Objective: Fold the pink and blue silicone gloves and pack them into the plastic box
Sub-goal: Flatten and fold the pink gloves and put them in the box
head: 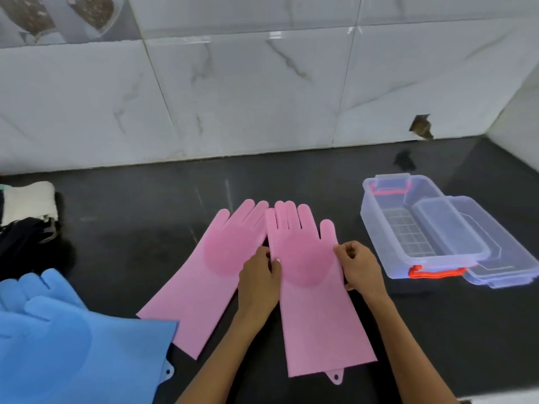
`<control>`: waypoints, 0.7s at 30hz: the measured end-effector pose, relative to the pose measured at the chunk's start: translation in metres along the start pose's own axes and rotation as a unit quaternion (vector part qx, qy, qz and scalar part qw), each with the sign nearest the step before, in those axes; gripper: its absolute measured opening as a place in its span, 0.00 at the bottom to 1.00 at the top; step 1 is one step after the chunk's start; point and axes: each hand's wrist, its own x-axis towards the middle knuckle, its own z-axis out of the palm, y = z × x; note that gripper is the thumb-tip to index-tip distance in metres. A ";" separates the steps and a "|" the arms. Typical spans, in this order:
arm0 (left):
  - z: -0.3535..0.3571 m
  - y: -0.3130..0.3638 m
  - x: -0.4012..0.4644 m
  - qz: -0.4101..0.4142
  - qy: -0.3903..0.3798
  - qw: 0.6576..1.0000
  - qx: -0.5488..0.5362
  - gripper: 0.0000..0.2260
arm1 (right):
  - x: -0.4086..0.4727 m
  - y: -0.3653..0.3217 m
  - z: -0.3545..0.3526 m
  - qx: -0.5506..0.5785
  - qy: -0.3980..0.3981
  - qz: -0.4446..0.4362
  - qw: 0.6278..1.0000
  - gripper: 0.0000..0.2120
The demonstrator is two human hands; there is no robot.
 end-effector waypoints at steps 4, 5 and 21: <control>0.006 0.006 0.008 -0.013 0.021 1.000 -0.003 0.06 | 0.004 0.001 -0.004 -0.007 -0.006 0.011 1.000 0.10; 0.006 0.006 0.010 -0.019 0.023 1.000 -0.003 0.05 | 0.005 0.001 -0.003 -0.013 -0.005 0.011 1.000 0.10; -0.097 -0.069 0.045 -0.196 0.182 0.956 0.124 0.14 | -0.040 -0.059 0.057 -0.038 -0.019 -0.119 0.992 0.04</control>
